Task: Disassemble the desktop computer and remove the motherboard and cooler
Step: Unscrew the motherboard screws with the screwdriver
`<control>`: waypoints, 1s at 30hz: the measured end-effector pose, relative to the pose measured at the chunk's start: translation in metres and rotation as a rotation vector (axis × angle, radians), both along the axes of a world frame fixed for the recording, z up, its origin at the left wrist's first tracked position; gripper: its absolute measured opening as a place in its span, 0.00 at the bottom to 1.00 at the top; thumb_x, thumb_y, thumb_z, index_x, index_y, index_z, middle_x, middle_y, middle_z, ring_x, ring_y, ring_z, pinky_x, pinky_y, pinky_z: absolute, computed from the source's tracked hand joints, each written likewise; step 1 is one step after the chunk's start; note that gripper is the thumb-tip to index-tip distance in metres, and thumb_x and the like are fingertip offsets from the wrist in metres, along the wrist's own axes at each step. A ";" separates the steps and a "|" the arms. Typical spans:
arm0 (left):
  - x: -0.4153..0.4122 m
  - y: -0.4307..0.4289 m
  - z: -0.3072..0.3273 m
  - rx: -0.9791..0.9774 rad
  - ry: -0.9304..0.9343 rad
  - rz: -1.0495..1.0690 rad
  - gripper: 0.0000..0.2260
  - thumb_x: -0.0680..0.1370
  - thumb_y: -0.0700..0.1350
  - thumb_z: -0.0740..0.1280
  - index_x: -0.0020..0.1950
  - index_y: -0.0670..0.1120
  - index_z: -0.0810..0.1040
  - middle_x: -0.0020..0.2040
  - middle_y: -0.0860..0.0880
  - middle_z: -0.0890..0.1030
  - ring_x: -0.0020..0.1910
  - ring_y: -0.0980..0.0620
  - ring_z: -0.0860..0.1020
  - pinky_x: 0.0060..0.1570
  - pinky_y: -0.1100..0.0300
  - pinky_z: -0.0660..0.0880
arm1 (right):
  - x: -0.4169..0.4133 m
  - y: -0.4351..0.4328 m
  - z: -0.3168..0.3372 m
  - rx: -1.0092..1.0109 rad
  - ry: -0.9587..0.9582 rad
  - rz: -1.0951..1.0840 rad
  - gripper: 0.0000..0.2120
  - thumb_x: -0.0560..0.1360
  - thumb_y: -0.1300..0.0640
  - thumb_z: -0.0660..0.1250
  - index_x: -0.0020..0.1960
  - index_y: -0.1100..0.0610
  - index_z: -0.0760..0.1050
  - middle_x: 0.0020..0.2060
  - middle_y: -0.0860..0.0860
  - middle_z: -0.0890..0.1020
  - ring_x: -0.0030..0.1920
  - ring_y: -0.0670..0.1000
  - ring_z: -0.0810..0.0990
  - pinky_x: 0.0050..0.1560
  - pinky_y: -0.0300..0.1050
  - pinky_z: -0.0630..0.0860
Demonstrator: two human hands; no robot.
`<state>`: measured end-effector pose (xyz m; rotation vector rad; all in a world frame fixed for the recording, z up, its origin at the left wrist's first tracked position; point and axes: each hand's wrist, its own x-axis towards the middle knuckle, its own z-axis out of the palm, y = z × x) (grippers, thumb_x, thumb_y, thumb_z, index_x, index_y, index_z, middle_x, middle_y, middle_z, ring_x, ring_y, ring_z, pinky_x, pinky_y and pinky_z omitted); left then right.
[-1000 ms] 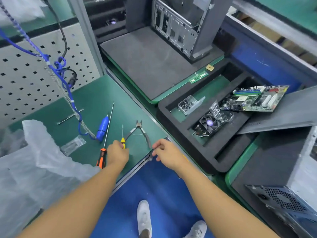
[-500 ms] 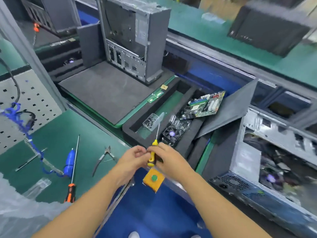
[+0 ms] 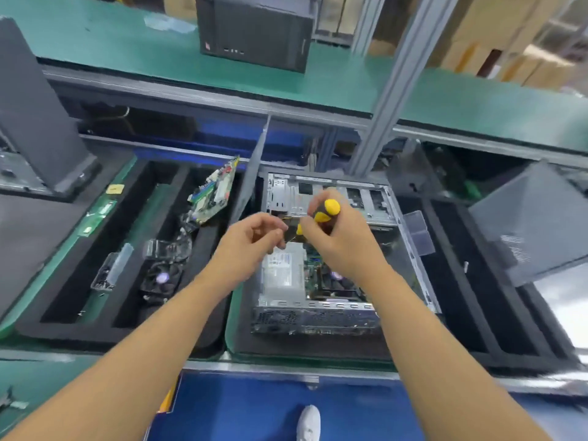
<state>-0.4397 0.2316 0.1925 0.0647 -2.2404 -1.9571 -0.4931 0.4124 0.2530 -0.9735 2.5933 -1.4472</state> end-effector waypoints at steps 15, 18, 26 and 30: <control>-0.133 0.081 -0.056 -1.058 -0.334 -0.571 0.04 0.78 0.46 0.66 0.48 0.56 0.77 0.47 0.58 0.78 0.49 0.55 0.77 0.45 0.57 0.73 | -0.116 0.105 -0.053 0.417 -0.257 0.387 0.04 0.76 0.45 0.66 0.45 0.44 0.74 0.37 0.47 0.81 0.36 0.49 0.77 0.42 0.52 0.76; -0.138 0.081 -0.065 -1.139 -0.374 -0.508 0.04 0.77 0.49 0.67 0.48 0.59 0.75 0.48 0.60 0.77 0.51 0.56 0.77 0.36 0.60 0.67 | -0.123 0.103 -0.064 0.415 -0.251 0.357 0.05 0.77 0.46 0.64 0.44 0.44 0.74 0.34 0.48 0.81 0.32 0.49 0.76 0.37 0.50 0.75; -0.151 0.113 -0.082 -1.010 -0.136 -0.610 0.13 0.72 0.59 0.74 0.52 0.58 0.76 0.59 0.56 0.71 0.57 0.53 0.67 0.58 0.54 0.67 | -0.131 0.118 -0.075 0.551 -0.336 0.311 0.06 0.75 0.52 0.64 0.40 0.51 0.76 0.30 0.52 0.80 0.27 0.43 0.75 0.30 0.37 0.71; -0.155 0.122 -0.104 -1.091 -0.185 -0.778 0.23 0.69 0.61 0.75 0.61 0.56 0.76 0.69 0.54 0.63 0.66 0.51 0.62 0.64 0.53 0.62 | -0.126 0.120 -0.083 0.699 -0.419 0.340 0.05 0.74 0.53 0.65 0.39 0.46 0.74 0.30 0.51 0.81 0.28 0.48 0.80 0.38 0.48 0.81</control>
